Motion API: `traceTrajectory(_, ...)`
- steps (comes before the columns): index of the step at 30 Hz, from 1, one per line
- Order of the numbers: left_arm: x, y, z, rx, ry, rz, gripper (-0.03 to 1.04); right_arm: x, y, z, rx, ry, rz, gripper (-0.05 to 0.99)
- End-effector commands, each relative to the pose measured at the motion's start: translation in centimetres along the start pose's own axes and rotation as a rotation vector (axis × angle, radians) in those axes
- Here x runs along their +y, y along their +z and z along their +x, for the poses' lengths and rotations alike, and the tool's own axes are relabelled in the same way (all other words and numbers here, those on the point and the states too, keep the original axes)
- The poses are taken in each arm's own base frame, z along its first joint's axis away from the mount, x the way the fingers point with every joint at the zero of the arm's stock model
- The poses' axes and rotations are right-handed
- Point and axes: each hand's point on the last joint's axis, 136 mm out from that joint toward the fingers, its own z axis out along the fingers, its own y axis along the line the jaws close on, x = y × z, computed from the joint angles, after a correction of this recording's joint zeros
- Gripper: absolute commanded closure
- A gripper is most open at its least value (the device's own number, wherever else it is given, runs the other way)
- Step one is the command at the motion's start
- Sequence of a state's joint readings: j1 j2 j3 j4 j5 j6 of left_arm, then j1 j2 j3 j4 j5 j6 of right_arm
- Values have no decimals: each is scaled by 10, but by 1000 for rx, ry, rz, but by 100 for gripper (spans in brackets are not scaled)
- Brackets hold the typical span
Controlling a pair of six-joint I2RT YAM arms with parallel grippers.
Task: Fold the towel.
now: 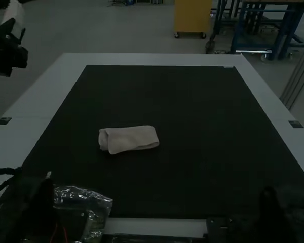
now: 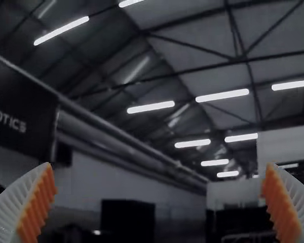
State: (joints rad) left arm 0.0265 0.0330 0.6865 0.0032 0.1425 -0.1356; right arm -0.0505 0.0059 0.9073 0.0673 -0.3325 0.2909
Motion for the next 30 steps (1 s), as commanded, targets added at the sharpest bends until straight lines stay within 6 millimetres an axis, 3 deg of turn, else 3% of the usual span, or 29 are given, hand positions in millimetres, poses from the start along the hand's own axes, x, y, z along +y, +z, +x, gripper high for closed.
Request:
traceTrajectory(1, 14, -7, 14, 43, 49, -85, 4, -20, -2, 1, -12, -57, 118, 1)
traceTrajectory(4, 21, -9, 34, 124, 129, -119, 4, -34, -2, 9, -2, -108, 178, 1)
traceTrajectory(7, 21, -6, 55, 144, 142, -112, 4, -55, -1, 41, 69, -209, 235, 1)
traceTrajectory(13, 22, -3, 121, 160, 118, -78, 4, -87, -11, 154, 295, -221, 234, 1)
traceTrajectory(17, 27, -10, 163, 177, 86, -95, 4, -108, -26, 205, 378, -224, 287, 1)
traceTrajectory(20, 28, -16, 189, 202, 83, -100, 4, -131, -40, 231, 398, -270, 377, 1)
traceTrajectory(22, 29, -19, 200, 219, 81, -99, 4, -143, -46, 235, 335, -281, 437, 1)
traceTrajectory(26, 26, -27, 224, 266, 72, -83, 4, -152, -66, 274, 396, -273, 455, 1)
traceTrajectory(30, 32, -40, 260, 385, 46, -116, 4, -156, -78, 297, 465, -263, 464, 1)
